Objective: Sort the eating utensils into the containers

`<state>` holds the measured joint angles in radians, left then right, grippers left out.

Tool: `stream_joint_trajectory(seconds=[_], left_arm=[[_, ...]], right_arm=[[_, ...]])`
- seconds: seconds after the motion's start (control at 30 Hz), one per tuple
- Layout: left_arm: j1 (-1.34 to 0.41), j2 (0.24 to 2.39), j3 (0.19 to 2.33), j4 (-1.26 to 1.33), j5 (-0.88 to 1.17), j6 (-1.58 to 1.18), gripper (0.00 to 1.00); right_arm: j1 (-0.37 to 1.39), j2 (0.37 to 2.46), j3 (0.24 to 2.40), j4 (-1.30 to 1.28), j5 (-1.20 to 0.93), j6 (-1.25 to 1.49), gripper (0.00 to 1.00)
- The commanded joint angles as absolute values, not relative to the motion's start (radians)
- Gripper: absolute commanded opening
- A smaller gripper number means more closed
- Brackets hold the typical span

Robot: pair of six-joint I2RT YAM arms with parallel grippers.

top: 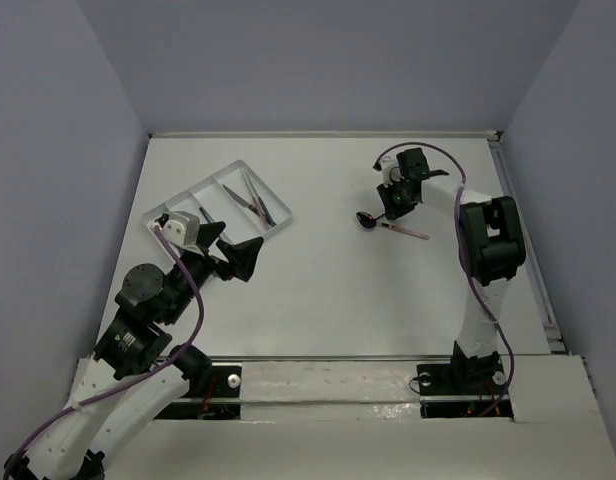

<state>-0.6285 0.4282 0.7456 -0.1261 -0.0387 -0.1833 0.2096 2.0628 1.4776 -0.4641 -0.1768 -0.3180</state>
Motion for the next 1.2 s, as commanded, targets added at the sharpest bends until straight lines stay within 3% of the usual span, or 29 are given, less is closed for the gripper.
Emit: stream_joint_trajectory(seconds=[0.0,0.73,0.83,0.9,0.93,1.03,1.17], left_arm=[[-0.634,0.443,0.773,-0.098,-0.037,-0.173,0.99],[-0.624,0.477,0.77,-0.095,-0.025,-0.175,0.99],[-0.624,0.479,0.77,-0.097,-0.031,-0.173,0.99],[-0.624,0.479,0.77,-0.097,-0.026,-0.173,0.99],[-0.624,0.479,0.77,-0.097,-0.026,-0.175,0.99],[-0.624,0.48,0.77,-0.095,-0.018,-0.175,0.99],[-0.624,0.479,0.77,-0.095,-0.015,-0.176,0.99]], right_arm=[[0.265,2.054,1.416,-0.526,-0.233,-0.267,0.27],[0.471,1.893,1.316,-0.354,0.056,0.251,0.25],[0.471,1.872,1.342,-0.4,0.152,0.27,0.33],[0.471,1.836,1.338,-0.41,0.188,0.297,0.47],[0.471,1.815,1.329,-0.41,0.199,0.32,0.59],[0.471,1.795,1.313,-0.4,0.238,0.374,0.72],[0.471,1.822,1.315,-0.373,0.238,0.436,0.77]])
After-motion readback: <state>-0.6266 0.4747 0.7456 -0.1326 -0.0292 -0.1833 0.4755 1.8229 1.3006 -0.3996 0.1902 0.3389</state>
